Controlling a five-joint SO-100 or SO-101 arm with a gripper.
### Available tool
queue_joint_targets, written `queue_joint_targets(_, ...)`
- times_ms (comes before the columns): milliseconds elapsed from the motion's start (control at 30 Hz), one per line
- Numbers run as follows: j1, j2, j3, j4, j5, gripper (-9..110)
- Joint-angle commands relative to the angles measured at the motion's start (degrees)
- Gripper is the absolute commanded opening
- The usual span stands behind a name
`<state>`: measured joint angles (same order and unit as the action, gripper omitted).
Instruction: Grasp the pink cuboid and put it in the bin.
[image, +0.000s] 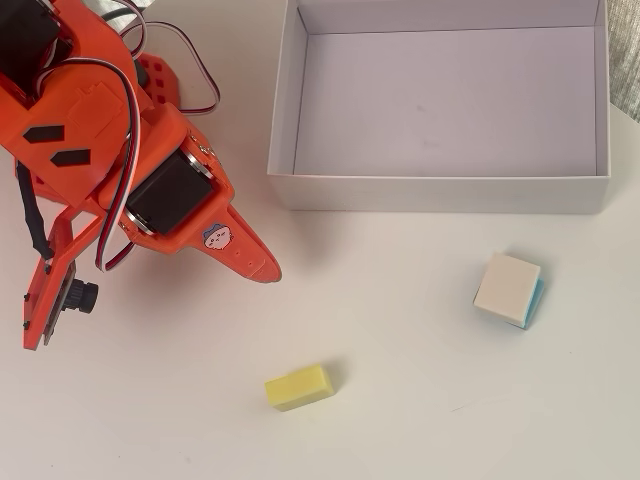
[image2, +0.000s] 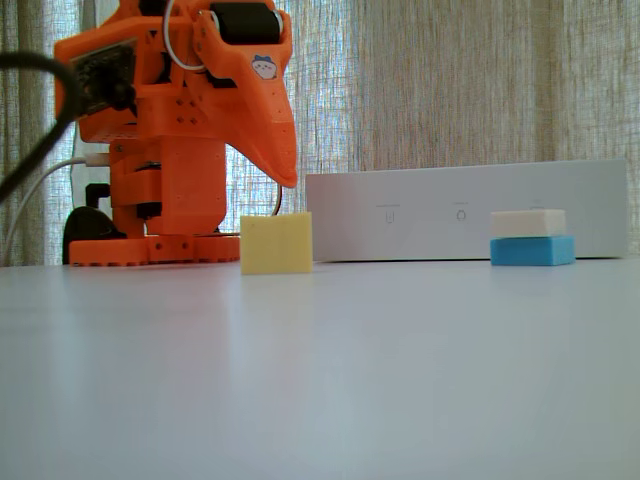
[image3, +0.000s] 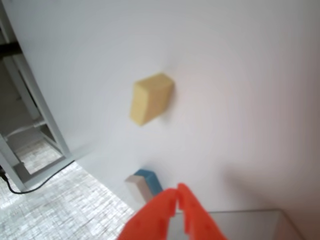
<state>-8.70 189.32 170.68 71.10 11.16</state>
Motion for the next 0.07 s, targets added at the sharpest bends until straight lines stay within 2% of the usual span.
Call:
queue_joint_targets(0,0.2,0.4,-0.3,-0.7,0.5,-8)
queue_joint_targets(33,0.2,0.4,-0.3,-0.7,0.5,-8)
